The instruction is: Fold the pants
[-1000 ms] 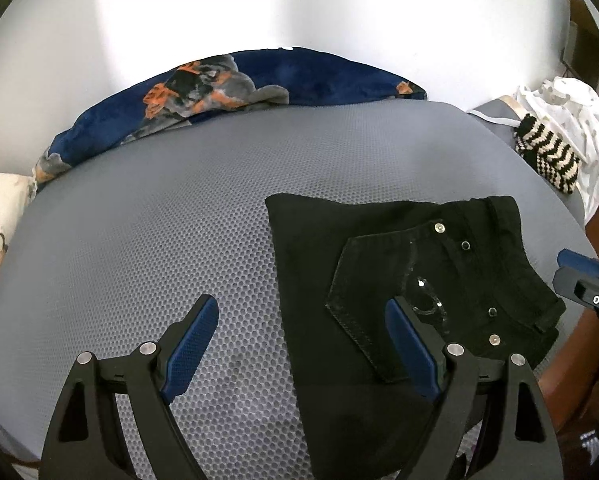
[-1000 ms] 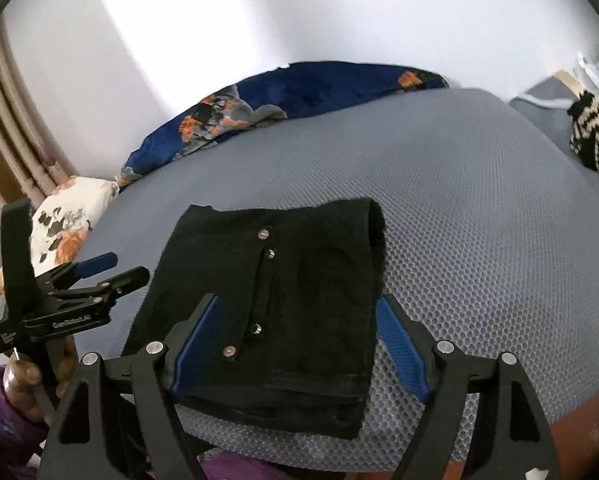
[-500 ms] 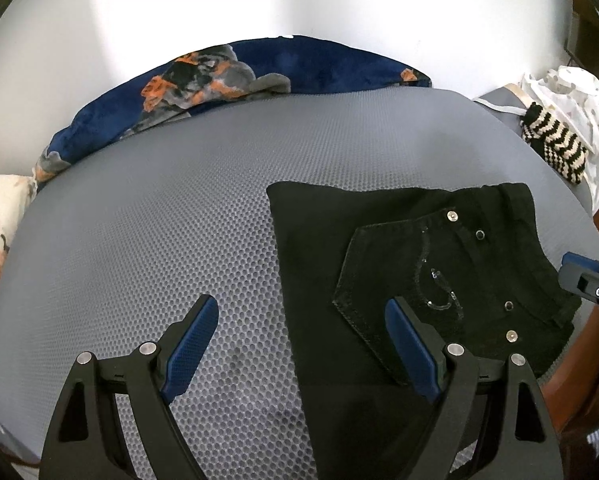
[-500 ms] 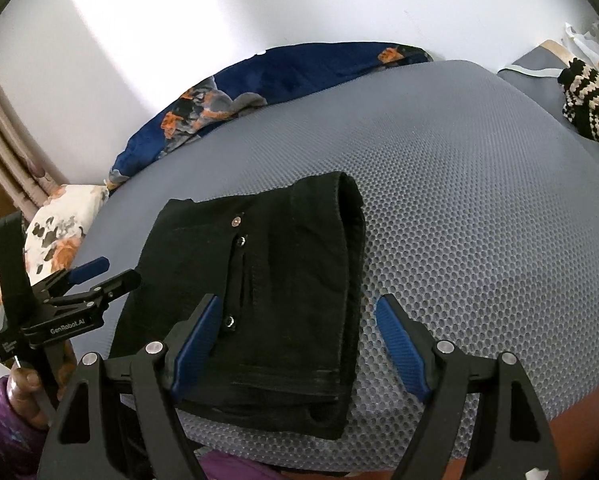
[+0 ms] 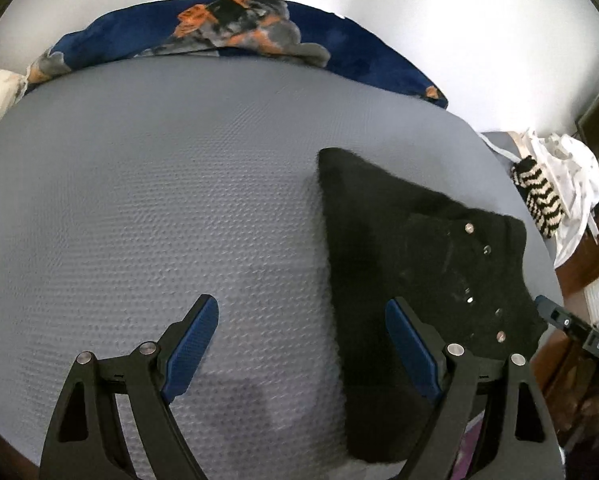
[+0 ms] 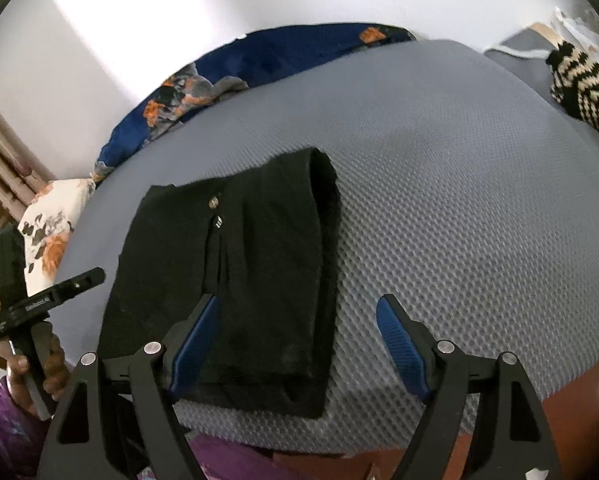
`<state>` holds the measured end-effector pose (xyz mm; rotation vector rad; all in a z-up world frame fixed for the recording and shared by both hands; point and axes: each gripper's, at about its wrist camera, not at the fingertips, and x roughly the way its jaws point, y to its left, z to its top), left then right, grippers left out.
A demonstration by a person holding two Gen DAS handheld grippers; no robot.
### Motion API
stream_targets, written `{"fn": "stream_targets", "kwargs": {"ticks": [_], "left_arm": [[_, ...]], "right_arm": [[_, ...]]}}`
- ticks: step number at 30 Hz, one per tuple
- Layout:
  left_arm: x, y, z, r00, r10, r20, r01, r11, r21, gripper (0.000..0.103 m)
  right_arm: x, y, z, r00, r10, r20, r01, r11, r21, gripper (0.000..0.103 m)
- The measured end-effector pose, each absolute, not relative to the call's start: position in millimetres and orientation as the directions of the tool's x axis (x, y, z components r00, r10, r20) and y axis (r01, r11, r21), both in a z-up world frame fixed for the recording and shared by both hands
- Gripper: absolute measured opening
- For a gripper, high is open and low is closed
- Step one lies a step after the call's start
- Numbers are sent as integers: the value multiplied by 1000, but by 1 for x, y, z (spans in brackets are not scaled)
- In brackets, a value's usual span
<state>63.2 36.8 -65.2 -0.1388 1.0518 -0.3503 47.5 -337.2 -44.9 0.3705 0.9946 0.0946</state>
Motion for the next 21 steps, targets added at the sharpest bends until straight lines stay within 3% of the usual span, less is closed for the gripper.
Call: {"fn": "stream_targets", "kwargs": {"ticks": [7, 14, 21], "left_arm": [[54, 51, -69, 413, -394, -821, 220, 918, -330, 85], [44, 54, -81, 352, -421, -836, 233, 905, -357, 85], [47, 55, -78, 350, -439, -827, 217, 897, -384, 86]], "right_arm": [[34, -348, -51, 511, 282, -812, 154, 899, 409, 78], [23, -345, -54, 491, 246, -836, 180, 910, 374, 80], [26, -362, -55, 537, 319, -781, 216, 843, 492, 80]]}}
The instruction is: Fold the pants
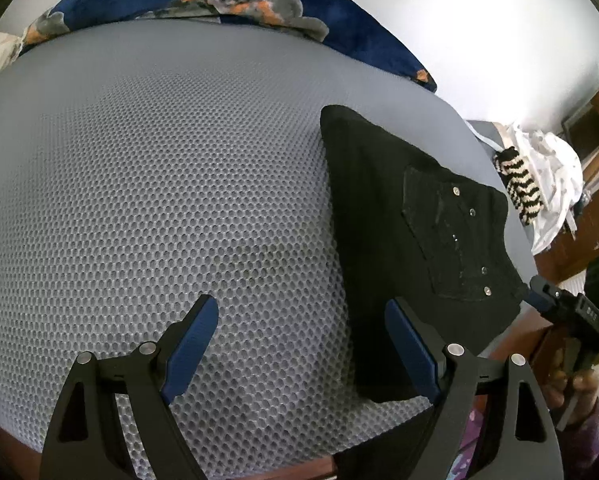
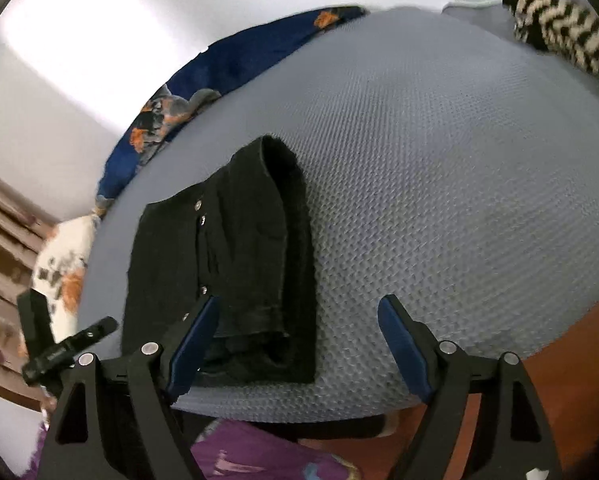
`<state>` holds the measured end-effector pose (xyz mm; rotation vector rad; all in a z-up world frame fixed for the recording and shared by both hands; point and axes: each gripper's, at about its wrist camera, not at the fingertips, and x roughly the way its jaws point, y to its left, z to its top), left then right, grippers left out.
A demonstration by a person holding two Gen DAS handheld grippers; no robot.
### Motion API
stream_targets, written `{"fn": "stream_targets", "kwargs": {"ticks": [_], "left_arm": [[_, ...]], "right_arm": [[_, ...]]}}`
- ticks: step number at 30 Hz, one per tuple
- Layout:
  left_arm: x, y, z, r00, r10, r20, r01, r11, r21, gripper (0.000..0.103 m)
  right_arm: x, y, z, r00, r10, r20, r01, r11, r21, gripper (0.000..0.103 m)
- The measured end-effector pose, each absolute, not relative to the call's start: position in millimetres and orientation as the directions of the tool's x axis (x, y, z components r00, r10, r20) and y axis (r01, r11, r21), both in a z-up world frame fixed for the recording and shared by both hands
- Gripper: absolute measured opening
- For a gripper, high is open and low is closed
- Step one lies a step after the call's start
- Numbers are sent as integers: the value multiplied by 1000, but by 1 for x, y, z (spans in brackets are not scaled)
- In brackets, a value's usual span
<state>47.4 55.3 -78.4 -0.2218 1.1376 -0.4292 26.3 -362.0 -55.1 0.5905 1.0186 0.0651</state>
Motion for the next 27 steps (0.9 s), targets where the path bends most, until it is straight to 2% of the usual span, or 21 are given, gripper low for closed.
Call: {"fn": "stream_targets", "kwargs": {"ticks": [3, 5, 8, 15, 16, 17, 19, 22, 27], "left_arm": [[48, 54, -78, 346, -443, -827, 214, 896, -390, 85], [48, 52, -78, 343, -446, -827, 214, 894, -393, 85], [47, 45, -78, 336, -442, -832, 229, 895, -383, 85], [50, 33, -75, 328, -429, -842, 254, 898, -359, 86], [52, 33, -75, 327, -430, -842, 250, 898, -361, 85], [52, 34, -74, 326, -430, -842, 249, 898, -363, 86], [52, 35, -73, 324, -435, -840, 250, 896, -367, 85], [53, 38, -71, 325, -432, -841, 255, 896, -363, 85], [51, 36, -73, 307, -432, -848, 258, 895, -363, 85]], "right_arm": [[32, -357, -76, 483, 321, -815, 222, 855, 469, 78], [31, -355, -74, 482, 326, -813, 208, 859, 468, 72], [28, -355, -68, 489, 341, -803, 189, 857, 480, 69], [11, -397, -46, 613, 392, -686, 225, 745, 628, 68], [8, -396, -43, 615, 400, -680, 215, 744, 632, 57], [5, -392, -39, 609, 408, -680, 197, 753, 628, 41], [1, -378, -32, 604, 383, -699, 164, 798, 579, 28], [1, -350, -24, 590, 288, -754, 91, 904, 417, 27], [5, -315, -29, 549, 235, -802, 12, 957, 289, 27]]}}
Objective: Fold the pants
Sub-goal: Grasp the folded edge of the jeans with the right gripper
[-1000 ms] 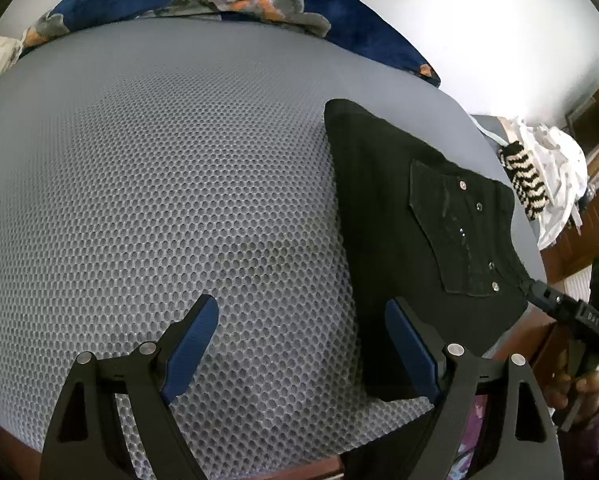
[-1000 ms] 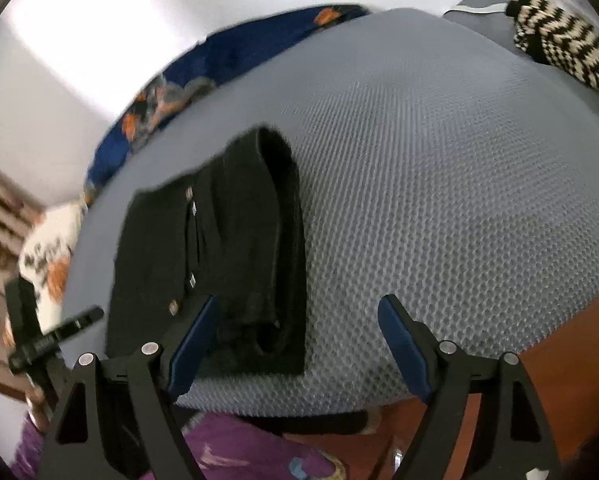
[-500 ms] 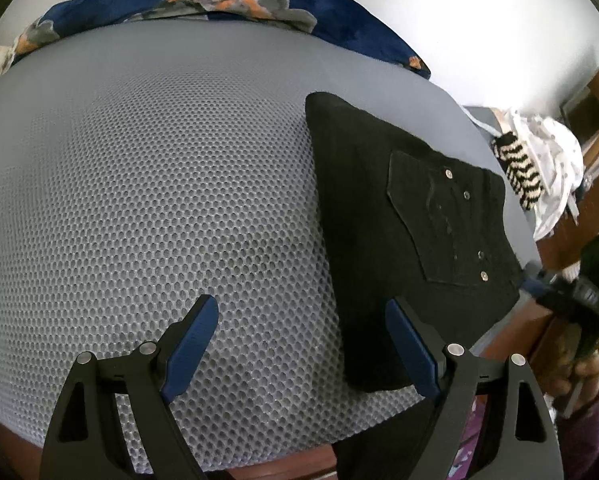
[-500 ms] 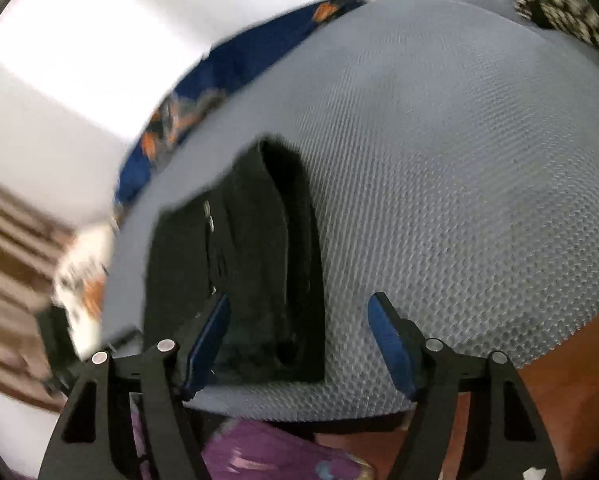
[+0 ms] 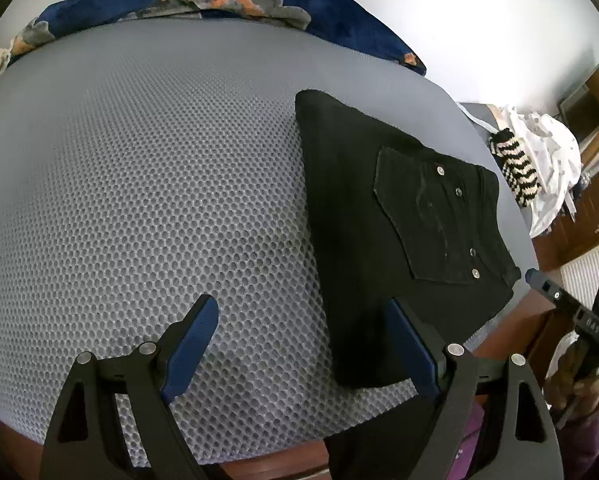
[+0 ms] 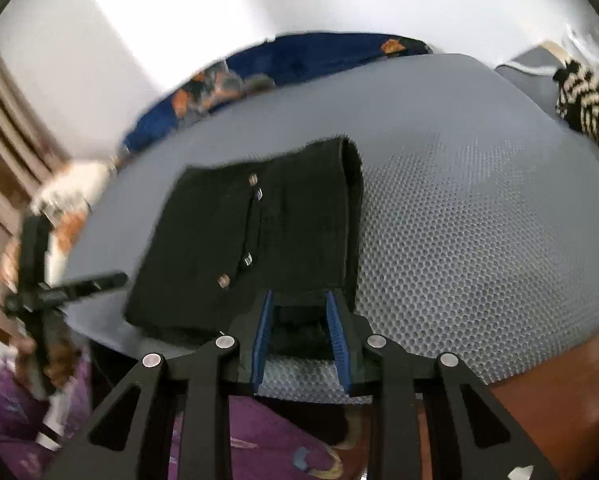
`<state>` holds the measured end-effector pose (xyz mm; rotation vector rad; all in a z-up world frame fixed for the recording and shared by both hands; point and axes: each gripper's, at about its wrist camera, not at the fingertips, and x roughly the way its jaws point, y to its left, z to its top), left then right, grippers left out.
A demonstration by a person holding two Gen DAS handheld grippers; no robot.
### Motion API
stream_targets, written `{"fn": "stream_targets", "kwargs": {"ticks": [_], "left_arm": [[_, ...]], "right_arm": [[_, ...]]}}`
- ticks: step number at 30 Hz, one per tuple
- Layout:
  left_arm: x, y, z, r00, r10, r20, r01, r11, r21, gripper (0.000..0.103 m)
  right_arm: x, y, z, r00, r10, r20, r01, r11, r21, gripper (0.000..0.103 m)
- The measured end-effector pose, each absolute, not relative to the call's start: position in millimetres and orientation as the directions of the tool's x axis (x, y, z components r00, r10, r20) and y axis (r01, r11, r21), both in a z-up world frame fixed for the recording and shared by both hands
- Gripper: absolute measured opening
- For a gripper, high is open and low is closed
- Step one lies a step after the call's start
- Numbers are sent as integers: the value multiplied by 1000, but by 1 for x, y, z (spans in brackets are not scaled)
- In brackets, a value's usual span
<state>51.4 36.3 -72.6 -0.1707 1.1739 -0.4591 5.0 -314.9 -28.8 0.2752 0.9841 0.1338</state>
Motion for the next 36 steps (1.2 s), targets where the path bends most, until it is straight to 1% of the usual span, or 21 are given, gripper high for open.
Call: {"fn": "stream_targets", "kwargs": {"ticks": [3, 6, 8, 11, 14, 15, 17, 19, 21, 22, 23, 24, 26, 30, 31, 33, 35, 36], "left_arm": [[52, 34, -74, 302, -433, -849, 263, 894, -363, 85], [51, 32, -74, 300, -441, -846, 264, 891, -370, 85], [53, 29, -75, 298, -442, -846, 266, 890, -371, 85], [55, 26, -76, 293, -441, -848, 266, 890, -371, 85], [59, 26, -79, 285, -447, -848, 257, 888, -382, 85], [60, 27, -80, 283, -452, -846, 253, 886, -389, 85], [62, 29, -82, 281, -460, -843, 244, 883, -400, 85], [63, 30, -83, 277, -467, -840, 235, 881, -412, 85], [64, 31, -83, 274, -472, -838, 230, 878, -419, 85], [65, 31, -83, 273, -472, -838, 229, 878, -420, 85], [65, 31, -83, 273, -473, -838, 229, 878, -421, 85], [65, 31, -83, 272, -473, -838, 229, 878, -421, 85], [65, 31, -82, 270, -471, -839, 233, 878, -418, 85], [65, 31, -80, 273, -464, -843, 244, 881, -406, 85], [65, 32, -79, 274, -464, -843, 245, 881, -405, 85], [66, 33, -79, 274, -469, -840, 242, 879, -411, 85], [68, 34, -80, 273, -468, -841, 241, 879, -411, 85], [68, 36, -80, 273, -467, -841, 241, 879, -410, 85]], "right_arm": [[2, -304, -33, 534, 246, -809, -29, 962, 273, 27], [4, -302, -33, 525, 319, -789, -65, 940, 336, 27], [7, -303, -41, 501, 317, -805, -35, 937, 348, 27], [10, -312, -52, 456, 399, -796, 19, 890, 456, 27], [11, -321, -58, 457, 444, -771, 83, 842, 534, 27], [12, -323, -59, 461, 461, -758, 102, 822, 561, 29], [15, -328, -63, 479, 503, -719, 142, 765, 629, 41], [16, -332, -69, 495, 533, -686, 203, 697, 688, 48], [18, -334, -75, 519, 542, -661, 257, 639, 725, 49], [19, -334, -76, 531, 536, -656, 270, 627, 731, 46], [19, -334, -76, 542, 516, -663, 283, 631, 722, 24], [18, -335, -76, 542, 490, -683, 297, 648, 701, 20], [14, -335, -76, 553, 488, -676, 296, 643, 706, 19], [1, -334, -65, 589, 534, -607, 277, 572, 772, 18], [-1, -333, -62, 591, 538, -601, 273, 568, 777, 17], [-5, -331, -64, 578, 545, -608, 283, 565, 775, 17], [-9, -333, -80, 547, 534, -645, 320, 579, 750, 15], [-9, -336, -87, 545, 535, -645, 331, 570, 752, 14]]}}
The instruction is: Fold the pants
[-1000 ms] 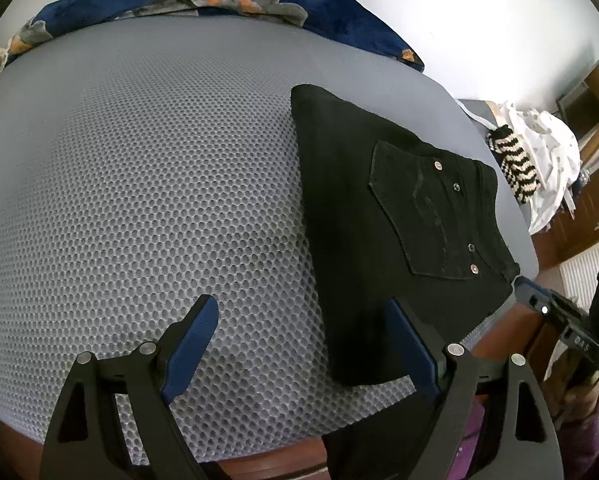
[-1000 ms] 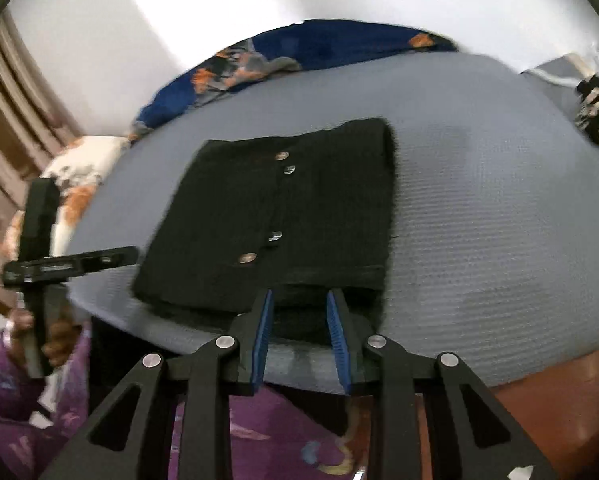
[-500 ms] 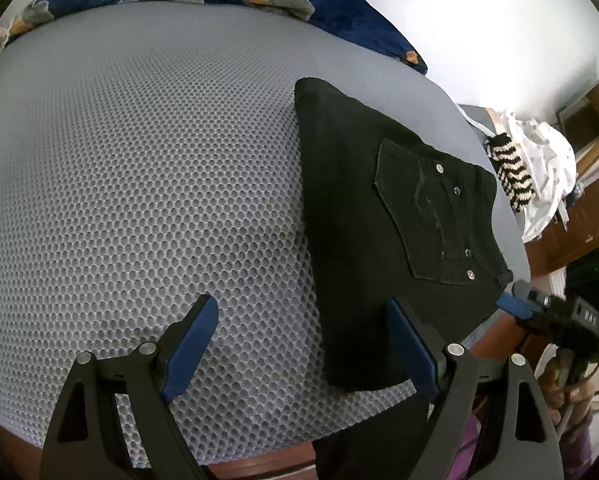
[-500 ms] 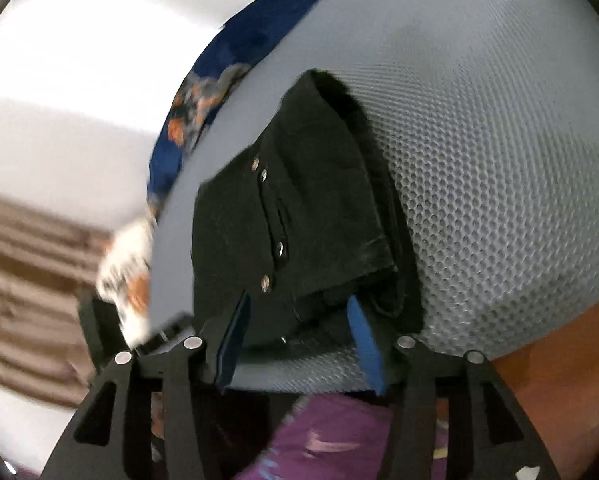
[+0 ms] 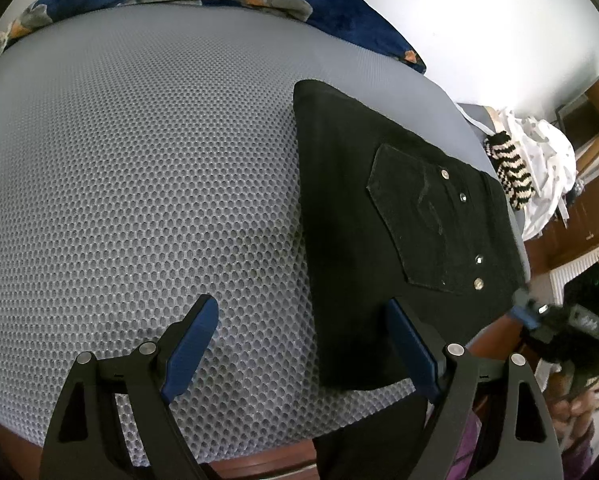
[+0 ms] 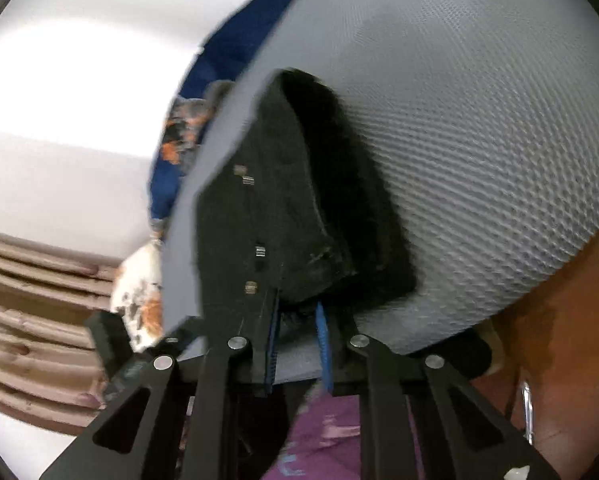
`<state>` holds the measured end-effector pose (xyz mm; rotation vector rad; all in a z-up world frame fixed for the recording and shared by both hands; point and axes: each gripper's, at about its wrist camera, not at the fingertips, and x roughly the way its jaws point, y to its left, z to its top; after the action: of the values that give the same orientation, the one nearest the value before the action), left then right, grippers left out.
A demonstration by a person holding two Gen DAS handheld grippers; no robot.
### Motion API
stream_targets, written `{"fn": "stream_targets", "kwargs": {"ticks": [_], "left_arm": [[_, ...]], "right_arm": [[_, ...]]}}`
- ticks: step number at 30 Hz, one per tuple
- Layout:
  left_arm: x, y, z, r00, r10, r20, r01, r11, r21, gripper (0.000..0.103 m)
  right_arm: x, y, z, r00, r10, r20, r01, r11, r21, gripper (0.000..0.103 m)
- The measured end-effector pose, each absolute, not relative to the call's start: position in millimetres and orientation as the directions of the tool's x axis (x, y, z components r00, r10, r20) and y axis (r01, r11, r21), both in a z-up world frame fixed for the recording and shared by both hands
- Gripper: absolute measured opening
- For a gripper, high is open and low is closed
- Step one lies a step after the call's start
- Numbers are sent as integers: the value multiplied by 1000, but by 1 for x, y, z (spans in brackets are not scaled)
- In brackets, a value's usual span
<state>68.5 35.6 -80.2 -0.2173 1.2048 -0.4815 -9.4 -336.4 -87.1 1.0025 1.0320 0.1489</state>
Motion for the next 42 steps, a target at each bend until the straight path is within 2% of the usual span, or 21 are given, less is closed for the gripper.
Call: {"fn": "stream_targets", "kwargs": {"ticks": [9, 13, 19, 21, 24, 26, 27, 30, 36, 42], "left_arm": [[71, 24, -78, 270, -466, -843, 259, 878, -403, 85], [78, 13, -81, 260, -469, -844, 256, 876, -408, 85], [84, 9, -78, 261, -471, -842, 268, 874, -406, 85], [86, 13, -77, 265, -472, -841, 270, 874, -405, 85], [87, 18, -76, 289, -464, -838, 266, 879, -395, 85], [89, 22, -76, 304, -455, -837, 255, 885, -389, 85], [91, 24, -76, 313, -457, -832, 246, 885, -394, 86], [100, 25, -75, 329, -459, -825, 235, 886, -399, 86], [122, 14, -72, 374, -450, -811, 280, 889, -364, 85], [140, -6, -78, 375, -440, -816, 353, 882, -314, 86]], "right_arm": [[4, -344, -90, 518, 560, -646, 326, 569, 755, 15], [6, -349, -91, 522, 593, -613, 317, 532, 785, 21], [0, -358, -69, 488, 553, -675, 280, 633, 722, 29], [0, -367, -60, 511, 500, -699, 273, 677, 683, 32], [10, -378, -55, 546, 434, -717, 274, 716, 642, 51], [23, -379, -56, 562, 392, -729, 259, 753, 605, 74], [28, -380, -58, 561, 376, -738, 261, 765, 589, 77], [48, -373, -64, 545, 415, -728, 216, 770, 600, 78], [75, -358, -86, 473, 409, -780, 190, 817, 544, 78], [85, -349, -99, 438, 462, -771, 134, 815, 564, 78]]}}
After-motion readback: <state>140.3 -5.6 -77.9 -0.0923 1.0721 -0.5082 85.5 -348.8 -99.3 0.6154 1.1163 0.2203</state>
